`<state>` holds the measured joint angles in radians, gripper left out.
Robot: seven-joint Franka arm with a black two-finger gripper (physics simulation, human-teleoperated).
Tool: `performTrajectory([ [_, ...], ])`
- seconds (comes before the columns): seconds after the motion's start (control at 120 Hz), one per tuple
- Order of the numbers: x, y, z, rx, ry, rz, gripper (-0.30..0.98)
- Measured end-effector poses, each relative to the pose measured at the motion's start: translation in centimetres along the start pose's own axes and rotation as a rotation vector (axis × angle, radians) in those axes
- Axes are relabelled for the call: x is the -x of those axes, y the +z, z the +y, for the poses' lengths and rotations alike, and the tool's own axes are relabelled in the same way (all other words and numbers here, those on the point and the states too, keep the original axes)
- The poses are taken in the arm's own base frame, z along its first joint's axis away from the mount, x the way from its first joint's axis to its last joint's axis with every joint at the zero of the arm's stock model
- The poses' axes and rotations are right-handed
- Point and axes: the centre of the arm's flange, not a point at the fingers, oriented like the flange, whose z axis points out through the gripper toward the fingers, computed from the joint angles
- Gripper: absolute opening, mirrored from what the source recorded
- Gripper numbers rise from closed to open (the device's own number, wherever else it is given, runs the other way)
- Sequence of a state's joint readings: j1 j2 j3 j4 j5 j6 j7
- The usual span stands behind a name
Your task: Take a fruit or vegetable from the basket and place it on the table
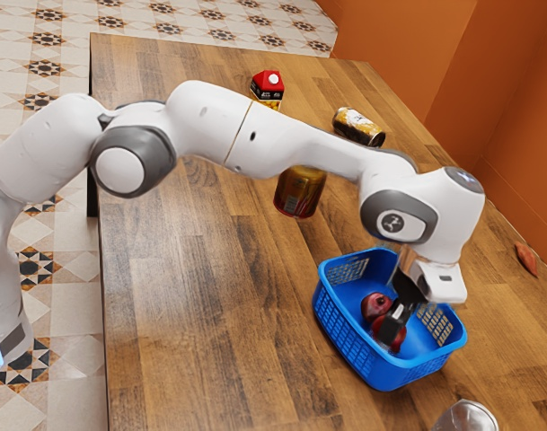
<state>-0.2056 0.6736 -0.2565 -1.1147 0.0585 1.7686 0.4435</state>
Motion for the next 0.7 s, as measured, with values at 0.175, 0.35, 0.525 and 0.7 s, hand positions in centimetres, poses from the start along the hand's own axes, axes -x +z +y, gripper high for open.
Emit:
performTrajectory([
  [0.175,0.1,-4.4,0.2,-0.044,0.000,0.038,0.33],
  [0.35,1.0,-10.2,0.7,-0.099,0.000,0.072,0.33],
  [0.525,2.4,-15.3,1.3,-0.147,-0.008,0.086,0.32],
  [0.7,5.8,-19.4,-1.4,-0.221,-0.084,0.071,0.33],
])
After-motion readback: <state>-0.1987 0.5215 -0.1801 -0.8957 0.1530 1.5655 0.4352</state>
